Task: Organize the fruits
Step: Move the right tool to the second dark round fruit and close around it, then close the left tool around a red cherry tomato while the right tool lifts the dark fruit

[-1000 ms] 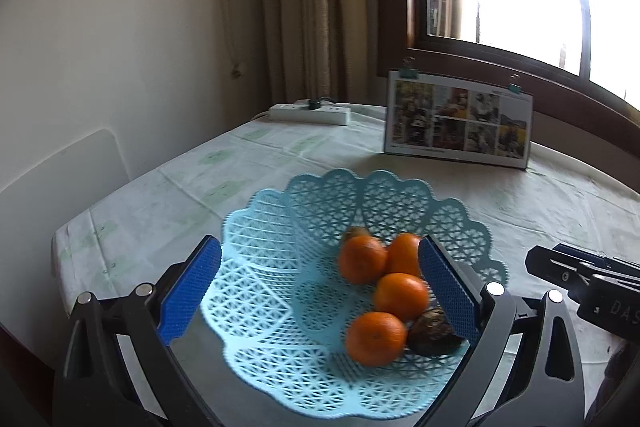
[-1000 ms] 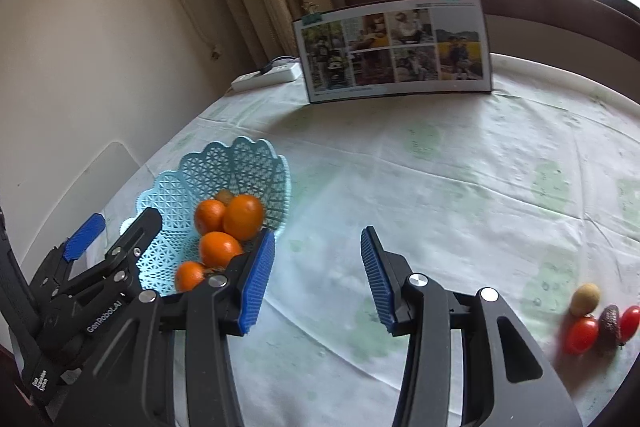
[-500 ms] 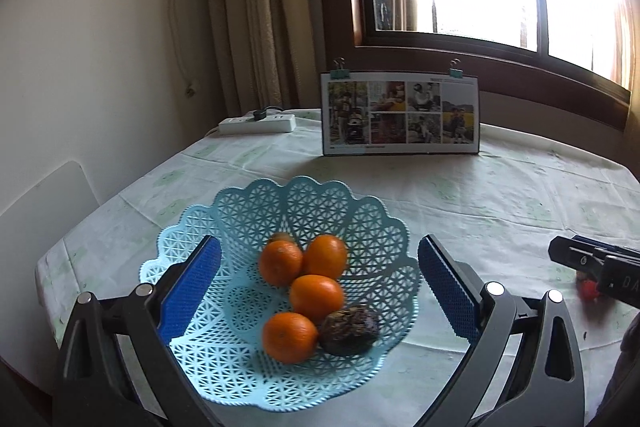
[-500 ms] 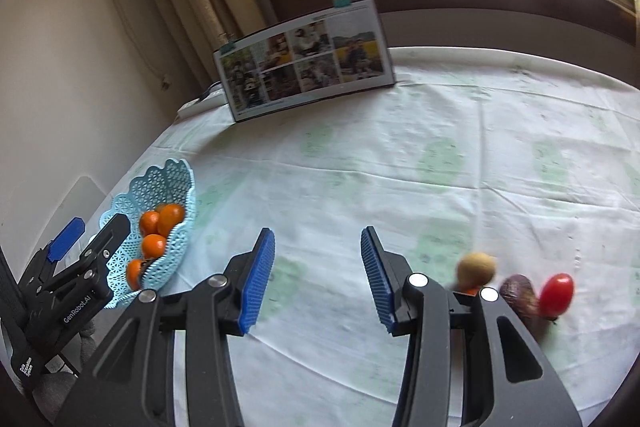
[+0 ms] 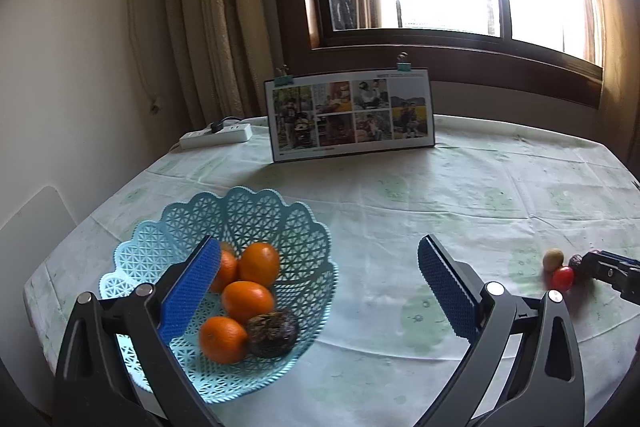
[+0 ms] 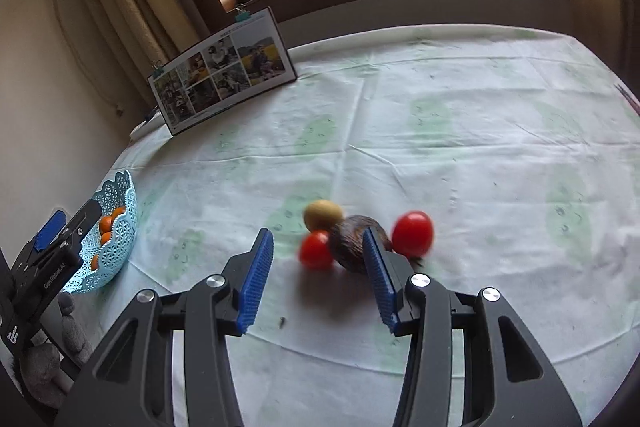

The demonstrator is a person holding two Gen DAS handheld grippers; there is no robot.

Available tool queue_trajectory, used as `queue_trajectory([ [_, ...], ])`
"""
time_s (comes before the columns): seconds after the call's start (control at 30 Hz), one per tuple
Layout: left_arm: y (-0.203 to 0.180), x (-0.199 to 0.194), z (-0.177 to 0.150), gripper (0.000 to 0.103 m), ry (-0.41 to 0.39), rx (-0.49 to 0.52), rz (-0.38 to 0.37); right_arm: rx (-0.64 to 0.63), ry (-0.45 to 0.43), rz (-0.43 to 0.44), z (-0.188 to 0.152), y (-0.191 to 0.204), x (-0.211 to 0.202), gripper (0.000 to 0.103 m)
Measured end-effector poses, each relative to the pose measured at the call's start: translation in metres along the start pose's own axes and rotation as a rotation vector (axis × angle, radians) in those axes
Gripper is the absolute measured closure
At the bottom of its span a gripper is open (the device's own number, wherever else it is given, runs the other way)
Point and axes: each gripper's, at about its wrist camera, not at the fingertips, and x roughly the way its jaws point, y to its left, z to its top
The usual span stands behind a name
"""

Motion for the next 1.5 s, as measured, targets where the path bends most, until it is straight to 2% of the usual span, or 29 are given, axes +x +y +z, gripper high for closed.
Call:
queue_trajectory([
  [0.23, -0.020, -0.001, 0.001, 0.003, -0.001, 0.042, -0.029, 0.016, 0.039, 0.007, -0.008, -0.015, 0.001, 0.056],
  [0.47, -0.021, 0.001, 0.000, 0.003, 0.011, 0.042, -0.031, 0.029, 0.074, 0.007, -0.005, -0.021, 0.016, 0.056],
  [0.63, -0.022, 0.004, -0.002, 0.003, 0.023, 0.041, -0.038, 0.002, 0.074, -0.018, 0.005, -0.021, 0.027, 0.056],
  [0.87, -0.027, 0.007, -0.002, 0.003, 0.038, 0.054, -0.053, -0.011, 0.067, -0.004, 0.007, -0.020, 0.030, 0.055],
  [0.97, -0.033, 0.009, -0.001, 0.003, 0.053, 0.060, -0.085, -0.017, 0.069, 0.004, 0.005, -0.020, 0.027, 0.061],
  [1.2, -0.061, 0.017, 0.002, 0.003, 0.089, 0.103, -0.184, 0.008, 0.042, 0.011, 0.001, -0.031, 0.012, 0.062],
  [1.5, -0.112, 0.032, -0.005, 0.003, 0.211, 0.155, -0.377, 0.037, -0.020, -0.074, 0.004, -0.051, -0.003, 0.062],
])
